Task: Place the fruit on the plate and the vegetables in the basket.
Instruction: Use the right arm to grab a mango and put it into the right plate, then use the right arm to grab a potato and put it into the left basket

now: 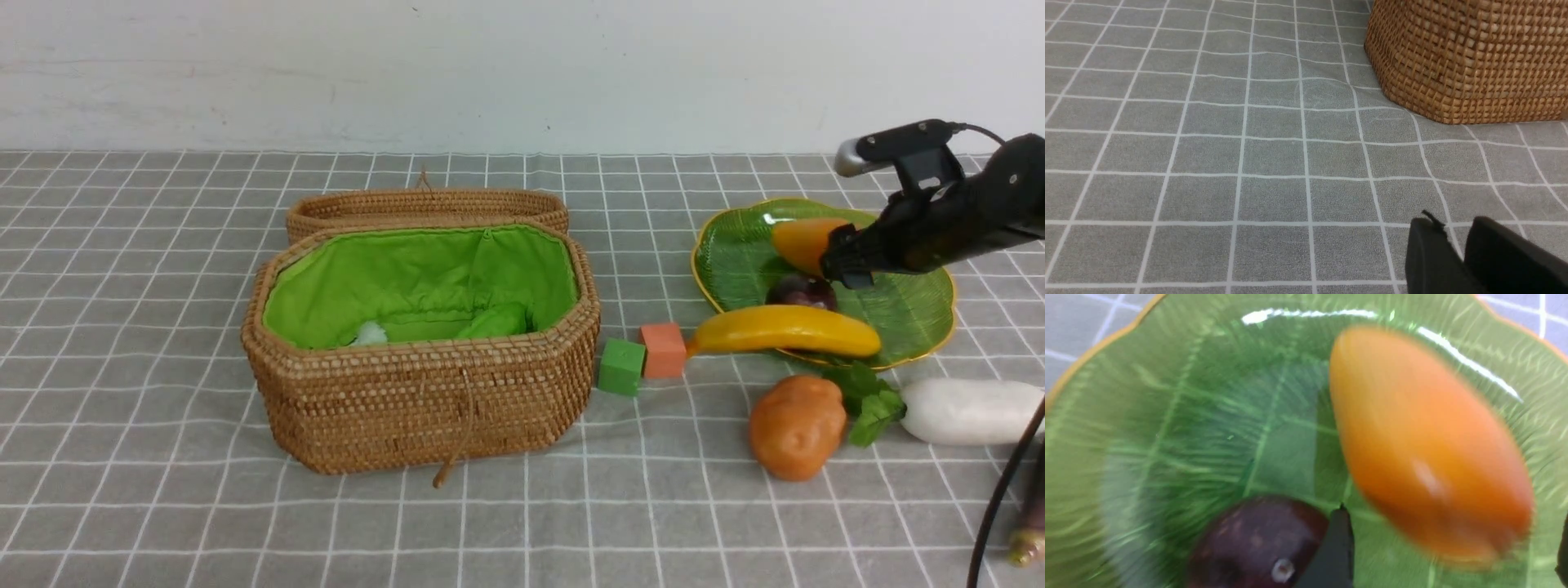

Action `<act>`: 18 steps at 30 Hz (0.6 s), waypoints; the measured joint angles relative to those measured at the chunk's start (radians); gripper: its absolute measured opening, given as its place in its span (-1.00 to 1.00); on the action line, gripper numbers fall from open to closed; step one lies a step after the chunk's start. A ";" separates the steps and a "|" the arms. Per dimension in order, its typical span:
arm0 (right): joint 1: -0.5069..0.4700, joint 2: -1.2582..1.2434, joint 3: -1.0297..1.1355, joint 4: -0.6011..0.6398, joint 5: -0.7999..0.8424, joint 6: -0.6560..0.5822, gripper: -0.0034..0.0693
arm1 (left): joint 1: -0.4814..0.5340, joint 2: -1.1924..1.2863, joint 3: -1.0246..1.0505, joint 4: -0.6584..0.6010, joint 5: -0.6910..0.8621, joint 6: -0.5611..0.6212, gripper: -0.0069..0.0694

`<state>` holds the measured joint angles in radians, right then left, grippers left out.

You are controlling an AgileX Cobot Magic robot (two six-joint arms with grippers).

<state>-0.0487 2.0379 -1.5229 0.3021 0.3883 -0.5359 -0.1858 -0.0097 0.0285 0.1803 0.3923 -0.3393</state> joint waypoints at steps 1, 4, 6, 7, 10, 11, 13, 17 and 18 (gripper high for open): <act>0.000 -0.021 0.000 -0.003 0.037 0.017 0.94 | 0.000 0.000 0.000 0.000 0.000 0.000 -0.45; 0.000 -0.080 0.000 -0.021 0.133 0.050 0.90 | 0.000 0.000 0.000 0.000 0.000 0.000 -0.44; 0.000 -0.147 0.000 -0.024 0.224 0.108 0.85 | 0.000 0.000 0.000 0.000 0.000 0.000 -0.44; 0.000 -0.209 0.004 -0.007 0.289 0.183 0.80 | 0.000 0.000 0.000 0.000 0.000 0.000 -0.44; 0.012 -0.291 0.040 0.042 0.342 0.326 0.75 | 0.000 0.000 0.000 0.000 0.000 0.000 -0.44; 0.037 -0.343 0.080 0.054 0.358 0.394 0.74 | 0.000 0.000 0.000 0.000 0.000 0.000 -0.44; 0.094 -0.393 0.165 0.056 0.371 0.478 0.74 | 0.000 0.000 0.000 0.000 0.000 0.000 -0.44; 0.202 -0.431 0.306 0.052 0.384 0.658 0.73 | 0.000 0.000 0.000 0.000 0.000 0.000 -0.44; 0.227 -0.432 0.338 0.048 0.382 0.727 0.73 | 0.000 0.000 0.000 0.000 0.000 0.000 -0.44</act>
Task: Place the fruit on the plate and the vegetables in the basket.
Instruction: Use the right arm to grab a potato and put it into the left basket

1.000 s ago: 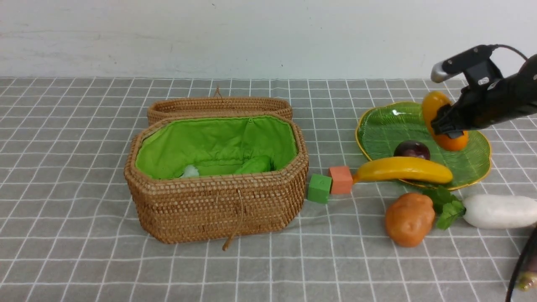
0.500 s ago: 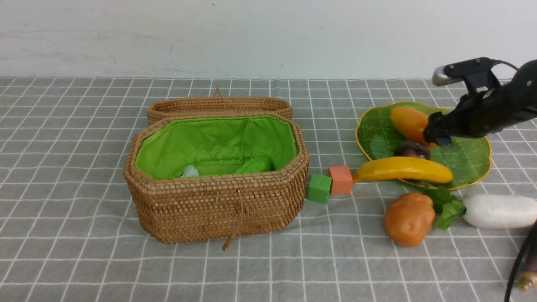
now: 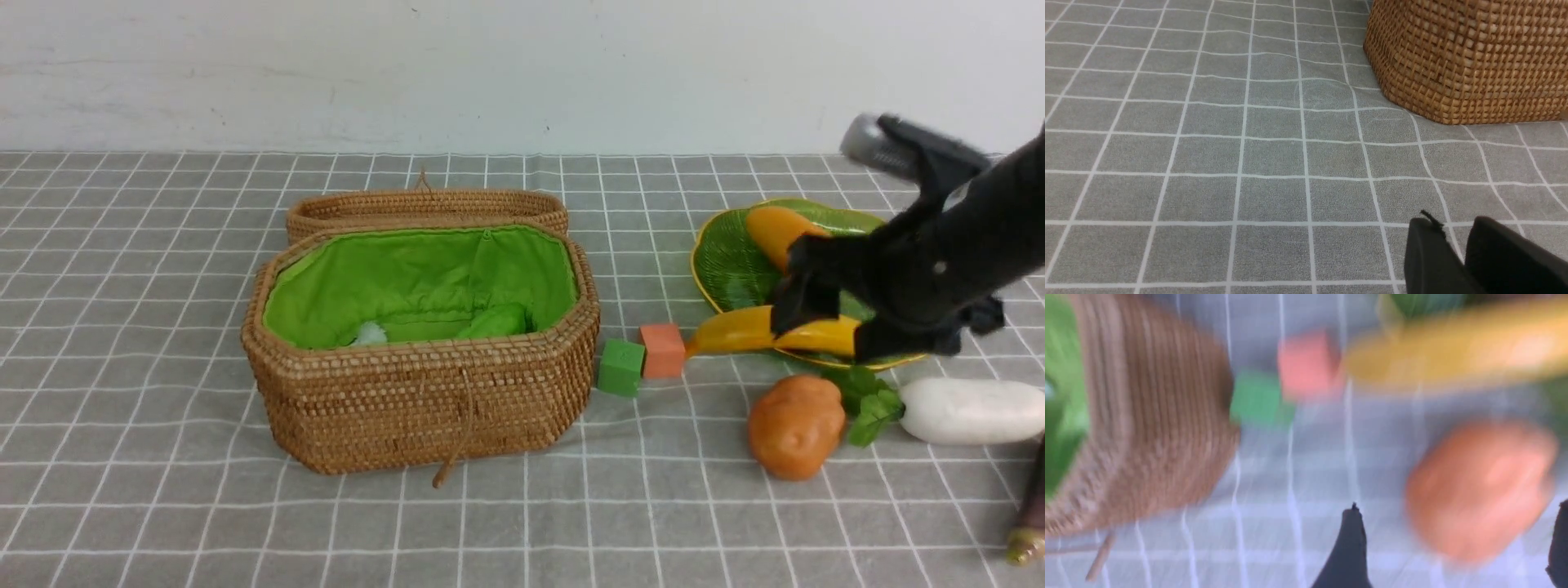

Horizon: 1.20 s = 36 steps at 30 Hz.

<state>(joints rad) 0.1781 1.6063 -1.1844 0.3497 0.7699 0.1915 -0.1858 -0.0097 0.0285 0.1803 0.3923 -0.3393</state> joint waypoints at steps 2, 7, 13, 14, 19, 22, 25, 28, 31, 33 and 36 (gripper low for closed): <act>0.016 0.002 0.053 -0.023 -0.032 0.087 0.73 | 0.000 0.000 0.000 0.000 0.000 0.000 -0.44; 0.023 0.037 0.132 -0.073 -0.172 0.218 0.73 | 0.000 0.000 0.000 0.000 0.000 0.000 -0.43; 0.023 0.130 0.139 -0.078 -0.295 0.239 0.73 | 0.000 0.000 0.000 0.000 0.000 0.000 -0.42; 0.023 0.147 0.141 -0.076 -0.313 0.240 0.73 | 0.000 0.000 0.000 0.000 0.000 0.000 -0.42; 0.025 0.169 0.134 -0.078 -0.351 0.241 0.72 | 0.000 0.000 0.000 0.000 0.000 0.000 -0.41; 0.025 0.169 0.134 -0.082 -0.344 0.227 0.64 | 0.000 0.000 0.000 0.000 0.000 0.000 -0.40; 0.028 0.160 0.134 -0.087 -0.319 0.175 0.62 | 0.000 0.000 0.000 0.000 0.000 0.000 -0.39; 0.028 0.142 0.134 -0.101 -0.271 0.137 0.62 | 0.000 0.000 0.000 0.000 0.000 0.000 -0.38; 0.028 0.107 0.140 -0.109 -0.201 0.114 0.62 | 0.000 0.000 0.000 0.000 0.000 0.000 -0.39; 0.028 0.090 0.140 -0.109 -0.178 0.102 0.62 | 0.000 0.000 0.000 0.000 0.000 0.000 -0.39; 0.030 0.040 0.142 -0.104 -0.124 0.050 0.62 | 0.000 0.000 0.000 0.000 0.000 0.000 -0.39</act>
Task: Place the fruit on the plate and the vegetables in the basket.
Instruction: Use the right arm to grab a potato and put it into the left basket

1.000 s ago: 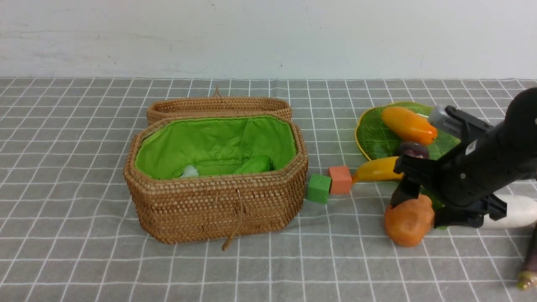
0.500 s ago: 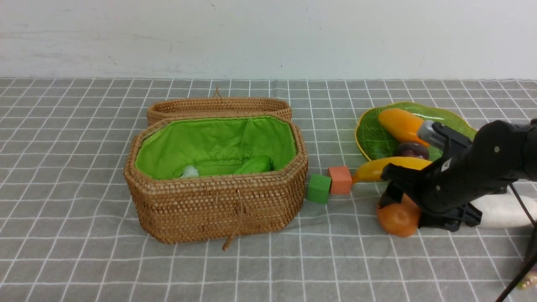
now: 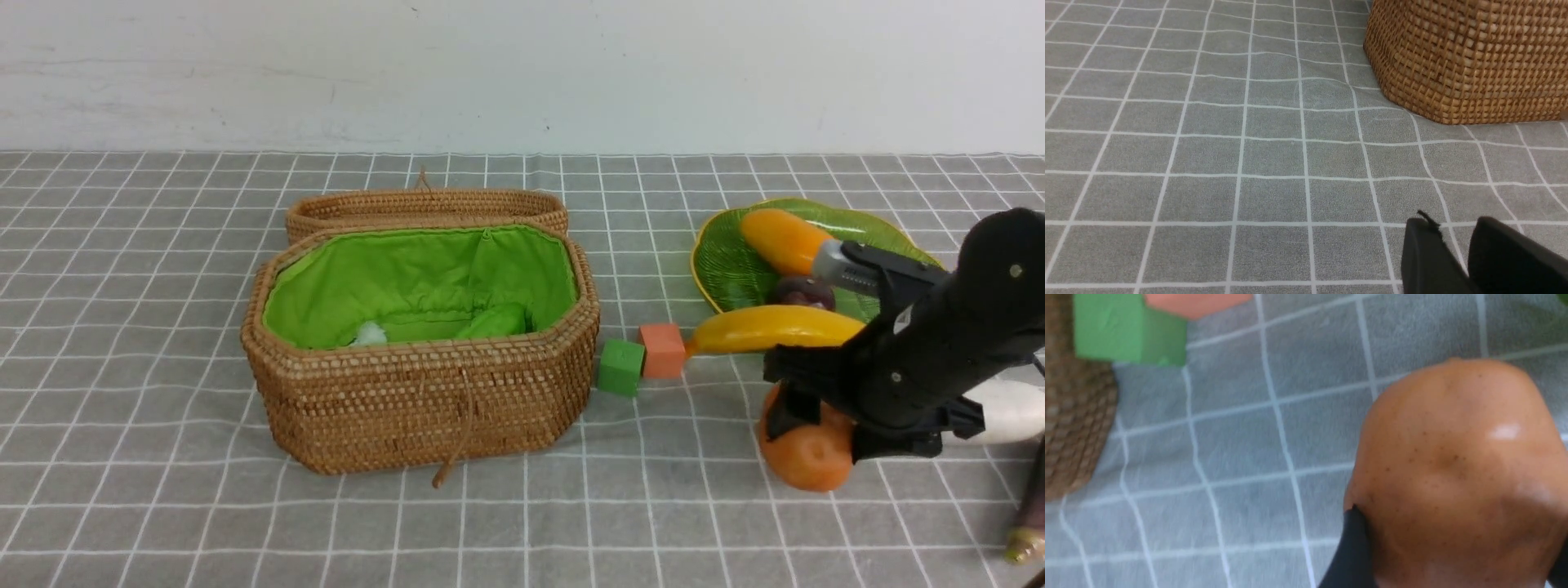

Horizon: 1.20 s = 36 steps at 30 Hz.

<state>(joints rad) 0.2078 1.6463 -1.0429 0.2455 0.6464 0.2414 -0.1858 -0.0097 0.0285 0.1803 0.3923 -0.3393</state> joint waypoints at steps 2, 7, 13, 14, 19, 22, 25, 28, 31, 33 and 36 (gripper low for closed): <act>0.001 -0.048 0.000 0.038 0.043 -0.076 0.62 | 0.000 0.000 0.000 0.000 0.000 0.000 -0.39; 0.004 -0.117 -0.020 0.172 0.115 -0.278 0.62 | 0.000 0.000 0.000 0.000 0.000 0.000 -0.37; 0.075 -0.114 -0.203 0.306 0.204 -0.465 0.62 | 0.000 0.000 0.000 0.000 0.000 0.000 -0.35; 0.103 -0.096 -0.266 0.312 0.209 -0.479 0.62 | 0.000 0.000 0.000 0.000 0.000 0.000 -0.35; 0.202 0.032 -0.508 0.319 0.183 -0.506 0.61 | 0.000 0.000 0.000 0.000 0.000 0.000 -0.33; 0.244 0.114 -0.618 0.320 0.155 -0.523 0.61 | 0.000 0.000 0.000 0.000 0.000 0.000 -0.33; 0.295 0.230 -0.719 0.320 0.108 -0.527 0.61 | 0.000 0.000 0.000 0.000 0.000 0.000 -0.33; 0.342 0.356 -0.812 0.320 0.060 -0.527 0.61 | 0.000 0.000 0.000 0.000 0.000 0.000 -0.33; 0.370 0.445 -0.861 0.320 0.046 -0.527 0.61 | 0.000 0.000 0.000 0.000 0.000 0.000 -0.33; 0.380 0.477 -0.867 0.320 0.053 -0.527 0.61 | 0.000 0.000 0.000 0.000 0.000 0.000 -0.33; 0.382 0.487 -0.867 0.325 0.076 -0.527 0.66 | 0.000 0.000 0.000 0.000 0.000 0.000 -0.33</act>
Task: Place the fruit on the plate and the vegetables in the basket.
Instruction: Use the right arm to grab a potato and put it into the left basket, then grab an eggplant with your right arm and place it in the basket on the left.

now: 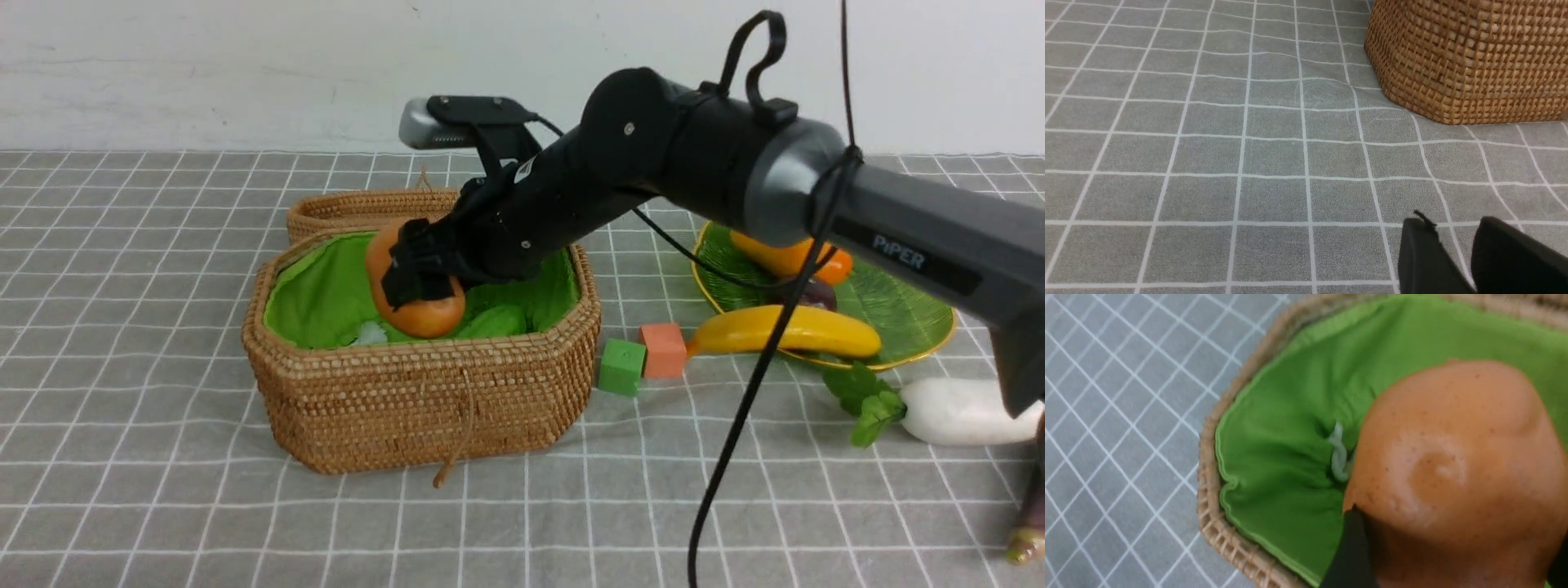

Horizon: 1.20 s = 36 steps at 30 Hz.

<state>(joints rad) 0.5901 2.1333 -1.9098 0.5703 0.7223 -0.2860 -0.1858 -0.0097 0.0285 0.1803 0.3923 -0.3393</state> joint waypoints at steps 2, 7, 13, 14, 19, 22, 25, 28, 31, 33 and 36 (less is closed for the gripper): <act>0.000 -0.002 -0.001 0.000 0.009 0.000 0.74 | 0.000 0.000 0.000 0.000 0.000 0.000 -0.33; -0.006 -0.044 -0.008 -0.010 0.064 0.004 0.95 | 0.000 0.000 0.000 0.000 0.000 0.000 -0.31; -0.073 -0.162 -0.008 -0.064 0.183 0.055 0.82 | 0.000 0.000 0.000 0.000 0.000 0.000 -0.30; -0.105 -0.214 -0.008 -0.104 0.240 0.080 0.78 | 0.000 0.000 0.000 0.000 0.000 0.000 -0.29; -0.258 -0.382 -0.003 -0.349 0.431 0.237 0.69 | 0.000 0.000 0.000 0.000 0.000 0.000 -0.28; -0.405 -0.512 0.085 -0.507 0.451 0.388 0.69 | 0.000 0.000 0.000 0.000 0.000 0.000 -0.27; -0.521 -0.607 0.239 -0.570 0.420 0.480 0.69 | 0.000 0.000 0.000 0.000 0.000 0.000 -0.26; -0.637 -0.682 0.459 -0.576 0.353 0.555 0.69 | 0.000 0.000 0.000 0.000 0.000 0.000 -0.25; -0.746 -0.714 0.698 -0.553 0.250 0.601 0.69 | 0.000 0.000 0.000 0.000 0.000 0.000 -0.25; -0.791 -0.716 0.804 -0.536 0.192 0.610 0.69 | 0.000 0.000 0.000 0.000 0.000 0.000 -0.24; -0.862 -0.713 0.938 -0.509 0.068 0.614 0.69 | 0.000 0.000 0.000 0.000 0.000 0.000 -0.24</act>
<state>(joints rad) -0.2716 1.4201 -0.9722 0.0611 0.7899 0.3279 -0.1858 -0.0097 0.0285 0.1803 0.3923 -0.3393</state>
